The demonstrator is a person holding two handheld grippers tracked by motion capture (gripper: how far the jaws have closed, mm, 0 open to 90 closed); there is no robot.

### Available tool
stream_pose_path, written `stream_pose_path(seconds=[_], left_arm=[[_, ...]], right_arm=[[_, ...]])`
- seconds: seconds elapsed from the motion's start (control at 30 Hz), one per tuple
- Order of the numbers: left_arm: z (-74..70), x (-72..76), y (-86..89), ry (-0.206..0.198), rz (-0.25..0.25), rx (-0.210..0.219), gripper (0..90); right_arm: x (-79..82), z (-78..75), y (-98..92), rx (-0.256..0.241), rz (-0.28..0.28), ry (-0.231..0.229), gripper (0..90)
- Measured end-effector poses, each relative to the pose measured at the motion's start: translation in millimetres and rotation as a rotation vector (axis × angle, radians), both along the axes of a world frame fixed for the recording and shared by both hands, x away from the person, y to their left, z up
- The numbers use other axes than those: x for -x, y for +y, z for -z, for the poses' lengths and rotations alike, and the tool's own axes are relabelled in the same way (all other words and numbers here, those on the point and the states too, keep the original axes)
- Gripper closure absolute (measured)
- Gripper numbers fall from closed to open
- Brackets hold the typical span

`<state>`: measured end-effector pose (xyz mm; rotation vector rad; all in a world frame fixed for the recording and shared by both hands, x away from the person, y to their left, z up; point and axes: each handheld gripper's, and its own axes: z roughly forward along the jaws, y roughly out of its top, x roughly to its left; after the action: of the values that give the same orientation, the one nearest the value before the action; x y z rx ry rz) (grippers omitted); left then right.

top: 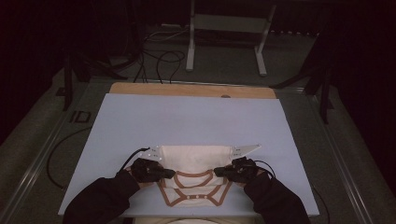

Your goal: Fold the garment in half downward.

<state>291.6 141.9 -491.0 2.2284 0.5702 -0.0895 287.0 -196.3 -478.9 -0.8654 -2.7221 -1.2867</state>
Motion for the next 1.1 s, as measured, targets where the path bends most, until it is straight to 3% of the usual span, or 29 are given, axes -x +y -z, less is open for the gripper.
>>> stream_pose_path(seconds=[0.33, 0.53, 0.8, 1.1], left_arm=[[-6.6, 22.7, 3.6, -0.034, 0.055, 0.019, 89.6], [1.7, 37.2, 1.5, -0.011, 0.081, 0.015, 89.5], [4.9, 47.7, 0.7, -0.013, 0.101, 0.016, 89.4], [10.3, 57.7, -0.5, -0.009, 0.149, -0.019, 88.8]], right_arm=[[21.5, -2.1, -3.4, -0.015, -0.015, -0.029, 87.6], [32.3, 3.8, -4.0, -0.021, -0.028, -0.005, 87.2], [45.1, 11.2, -7.6, -0.017, -0.047, 0.022, 87.0], [54.9, 17.9, -11.7, -0.026, -0.067, 0.051, 89.7]])
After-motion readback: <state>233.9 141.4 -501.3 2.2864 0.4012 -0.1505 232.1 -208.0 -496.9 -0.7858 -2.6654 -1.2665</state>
